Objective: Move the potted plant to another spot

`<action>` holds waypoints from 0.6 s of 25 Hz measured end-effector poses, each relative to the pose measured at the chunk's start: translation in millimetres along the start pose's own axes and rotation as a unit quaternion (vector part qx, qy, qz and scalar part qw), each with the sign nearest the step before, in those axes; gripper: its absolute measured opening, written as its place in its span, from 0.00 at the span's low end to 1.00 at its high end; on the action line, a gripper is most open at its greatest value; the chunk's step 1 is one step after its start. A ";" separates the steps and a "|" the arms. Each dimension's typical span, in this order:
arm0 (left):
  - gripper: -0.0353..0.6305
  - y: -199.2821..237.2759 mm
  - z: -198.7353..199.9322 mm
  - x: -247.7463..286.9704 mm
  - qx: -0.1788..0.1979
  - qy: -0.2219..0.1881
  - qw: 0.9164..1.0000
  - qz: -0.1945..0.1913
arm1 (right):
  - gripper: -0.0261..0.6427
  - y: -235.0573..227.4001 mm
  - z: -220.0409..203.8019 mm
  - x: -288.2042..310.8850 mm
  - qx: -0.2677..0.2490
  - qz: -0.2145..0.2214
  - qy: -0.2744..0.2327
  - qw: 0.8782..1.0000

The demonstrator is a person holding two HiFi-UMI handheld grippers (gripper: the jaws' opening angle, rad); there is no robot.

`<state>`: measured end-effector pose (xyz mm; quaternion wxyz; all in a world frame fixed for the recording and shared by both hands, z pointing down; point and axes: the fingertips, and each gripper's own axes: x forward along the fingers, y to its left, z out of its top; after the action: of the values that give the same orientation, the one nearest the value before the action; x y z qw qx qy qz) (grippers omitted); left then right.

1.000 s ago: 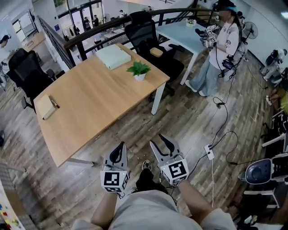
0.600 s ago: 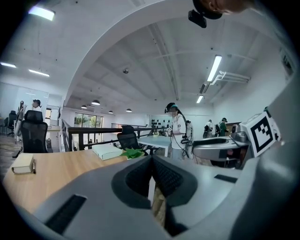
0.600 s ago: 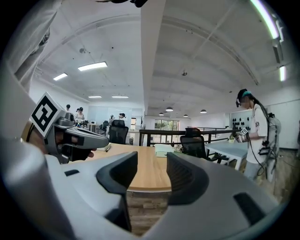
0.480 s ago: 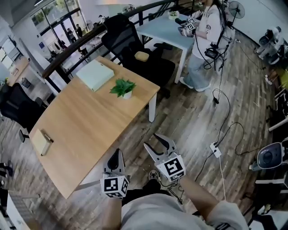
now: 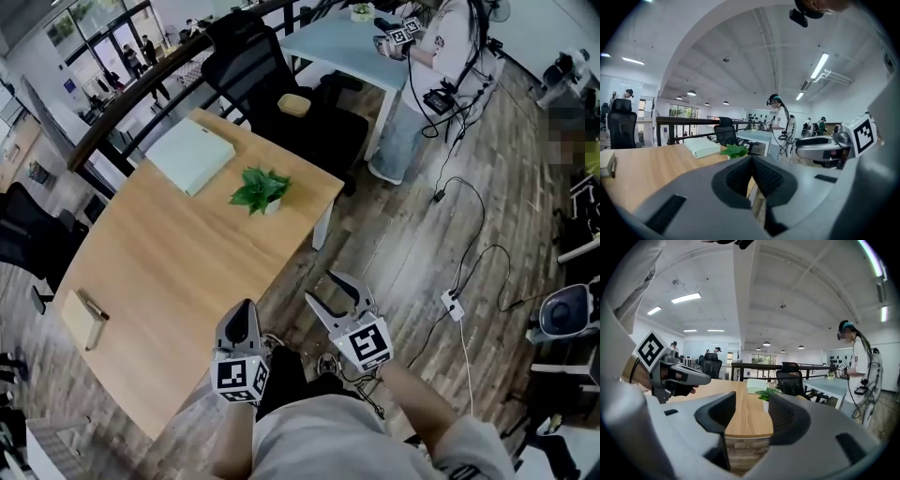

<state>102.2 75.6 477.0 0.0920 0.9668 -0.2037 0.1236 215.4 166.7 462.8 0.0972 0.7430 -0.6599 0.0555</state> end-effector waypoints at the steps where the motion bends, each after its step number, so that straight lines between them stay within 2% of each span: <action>1: 0.07 7.4 2.1 9.8 0.002 0.002 1.000 -0.007 | 0.37 -4.0 -1.4 8.9 -0.005 -0.002 0.005 1.000; 7: 0.07 49.0 3.0 52.4 0.012 0.026 0.998 -0.056 | 0.39 -22.5 -7.7 55.2 0.001 -0.040 0.023 0.999; 15: 0.07 83.9 -23.7 116.9 0.008 0.059 0.995 -0.076 | 0.42 -46.4 -41.1 103.2 0.011 -0.062 0.065 0.996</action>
<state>166.1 -37.8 542.6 0.1056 0.9712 -0.1229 0.1749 276.0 80.7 521.3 0.1355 0.7782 -0.6042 0.1046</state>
